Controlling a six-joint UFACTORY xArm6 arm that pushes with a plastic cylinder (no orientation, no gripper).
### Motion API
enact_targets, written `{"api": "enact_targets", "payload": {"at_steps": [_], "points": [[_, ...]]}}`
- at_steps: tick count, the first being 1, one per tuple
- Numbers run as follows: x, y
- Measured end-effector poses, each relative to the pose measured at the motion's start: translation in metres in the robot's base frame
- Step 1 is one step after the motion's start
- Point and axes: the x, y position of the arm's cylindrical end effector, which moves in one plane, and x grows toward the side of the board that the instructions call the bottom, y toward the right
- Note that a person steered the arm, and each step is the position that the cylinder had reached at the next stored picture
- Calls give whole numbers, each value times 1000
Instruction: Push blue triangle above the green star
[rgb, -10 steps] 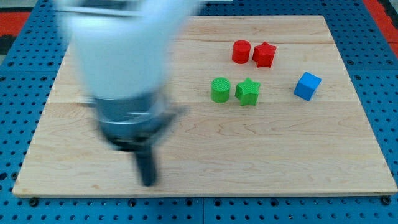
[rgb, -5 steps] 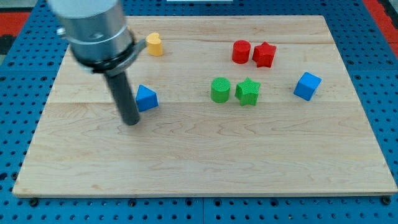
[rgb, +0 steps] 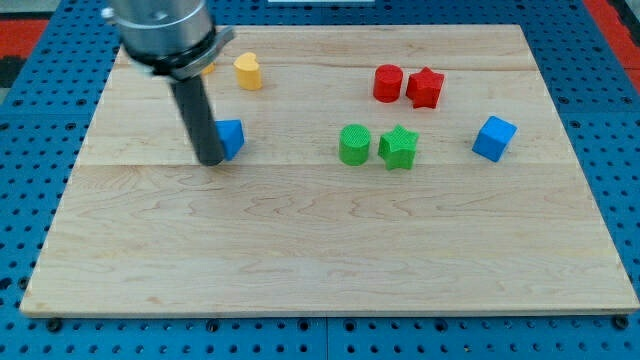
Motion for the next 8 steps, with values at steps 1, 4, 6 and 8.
{"api": "enact_targets", "payload": {"at_steps": [1,4,6,8], "points": [[0,10],[-51,25],[-92,44],[-129,76]]}}
